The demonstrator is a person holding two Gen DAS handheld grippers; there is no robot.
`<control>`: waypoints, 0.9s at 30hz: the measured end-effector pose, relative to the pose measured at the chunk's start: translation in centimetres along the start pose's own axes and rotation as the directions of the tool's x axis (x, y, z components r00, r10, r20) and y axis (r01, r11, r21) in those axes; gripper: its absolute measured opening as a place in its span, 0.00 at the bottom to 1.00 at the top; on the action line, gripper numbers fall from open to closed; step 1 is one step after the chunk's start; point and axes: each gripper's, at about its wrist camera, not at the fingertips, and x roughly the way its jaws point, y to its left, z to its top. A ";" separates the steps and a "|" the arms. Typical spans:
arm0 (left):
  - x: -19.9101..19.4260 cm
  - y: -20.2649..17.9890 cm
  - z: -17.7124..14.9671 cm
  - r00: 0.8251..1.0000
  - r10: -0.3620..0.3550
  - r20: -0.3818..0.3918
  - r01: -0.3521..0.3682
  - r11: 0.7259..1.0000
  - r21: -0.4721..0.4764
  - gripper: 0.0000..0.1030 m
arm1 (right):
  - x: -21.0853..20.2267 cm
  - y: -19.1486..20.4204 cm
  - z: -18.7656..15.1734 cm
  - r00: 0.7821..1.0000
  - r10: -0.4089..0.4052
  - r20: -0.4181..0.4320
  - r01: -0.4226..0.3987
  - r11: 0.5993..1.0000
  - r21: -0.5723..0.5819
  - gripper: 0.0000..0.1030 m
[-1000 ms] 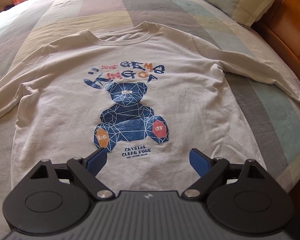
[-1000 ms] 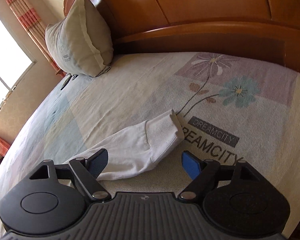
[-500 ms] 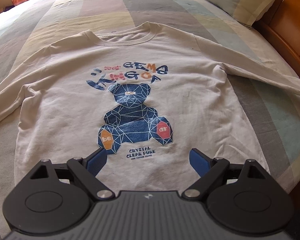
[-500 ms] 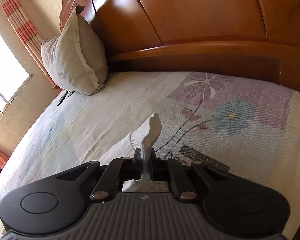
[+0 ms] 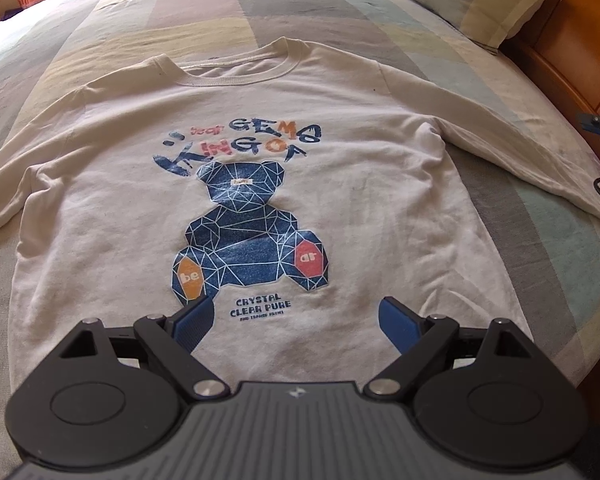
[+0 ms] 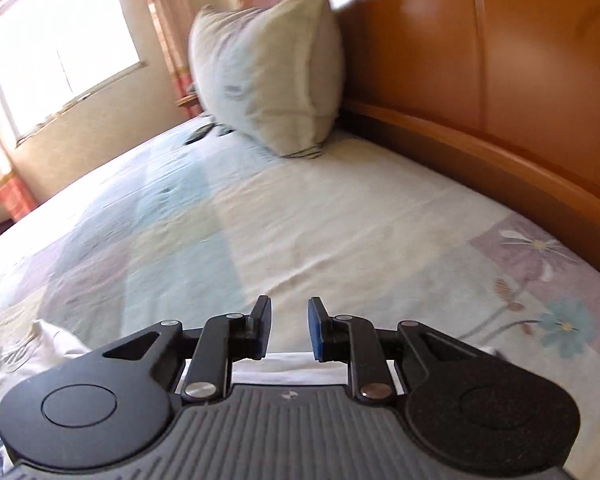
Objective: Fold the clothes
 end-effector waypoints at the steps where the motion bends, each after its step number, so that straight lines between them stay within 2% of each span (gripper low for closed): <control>1: -0.1 0.0 -0.1 1.000 0.004 0.000 -0.004 1.000 0.001 0.87 | 1.5 2.1 0.3 0.998 0.058 -0.026 -0.060 0.997 -0.050 0.13; 3: -0.3 -0.1 -0.4 1.000 0.013 0.001 -0.013 1.000 0.004 0.87 | 4.5 6.2 0.8 0.982 0.170 -0.085 -0.181 0.973 -0.143 0.11; 6: -0.7 -0.1 -0.8 0.999 0.037 0.004 -0.037 0.999 -0.004 0.87 | 8.7 11.9 0.8 0.945 0.273 -0.179 -0.310 0.923 -0.229 0.11; 10: -1.3 0.4 -1.7 0.998 0.055 0.000 -0.055 0.998 -0.029 0.87 | 12.0 17.2 -0.3 0.911 0.313 -0.270 -0.394 0.854 -0.339 0.14; 13: -1.5 1.0 -2.5 0.997 0.072 -0.011 -0.072 0.996 -0.054 0.87 | 13.0 19.7 -1.7 0.893 0.317 -0.320 -0.430 0.810 -0.399 0.22; 16: -1.3 1.4 -2.8 0.997 0.073 -0.019 -0.074 0.995 -0.073 0.87 | 12.3 20.4 -3.8 0.903 0.286 -0.321 -0.414 0.779 -0.471 0.29; 18: -1.1 1.2 -2.7 0.998 0.067 -0.019 -0.068 0.996 -0.065 0.87 | 11.8 20.8 -5.0 0.915 0.257 -0.311 -0.390 0.762 -0.516 0.49; 20: -1.0 0.9 -2.6 0.998 0.059 -0.017 -0.060 0.997 -0.052 0.87 | 11.7 20.8 -6.0 0.925 0.242 -0.294 -0.371 0.749 -0.549 0.52; 23: -0.7 0.4 -2.2 0.999 0.048 -0.016 -0.048 0.999 -0.024 0.87 | 11.3 20.7 -6.4 0.921 0.252 -0.298 -0.381 0.743 -0.551 0.52; 25: -0.5 0.1 -1.8 0.999 0.045 -0.011 -0.045 0.999 -0.004 0.87 | 11.1 20.7 -6.4 0.914 0.264 -0.310 -0.398 0.734 -0.550 0.45; 27: -0.4 -0.1 -1.4 0.999 0.040 -0.003 -0.040 0.999 0.012 0.87 | 10.9 20.8 -6.4 0.904 0.278 -0.324 -0.419 0.722 -0.551 0.21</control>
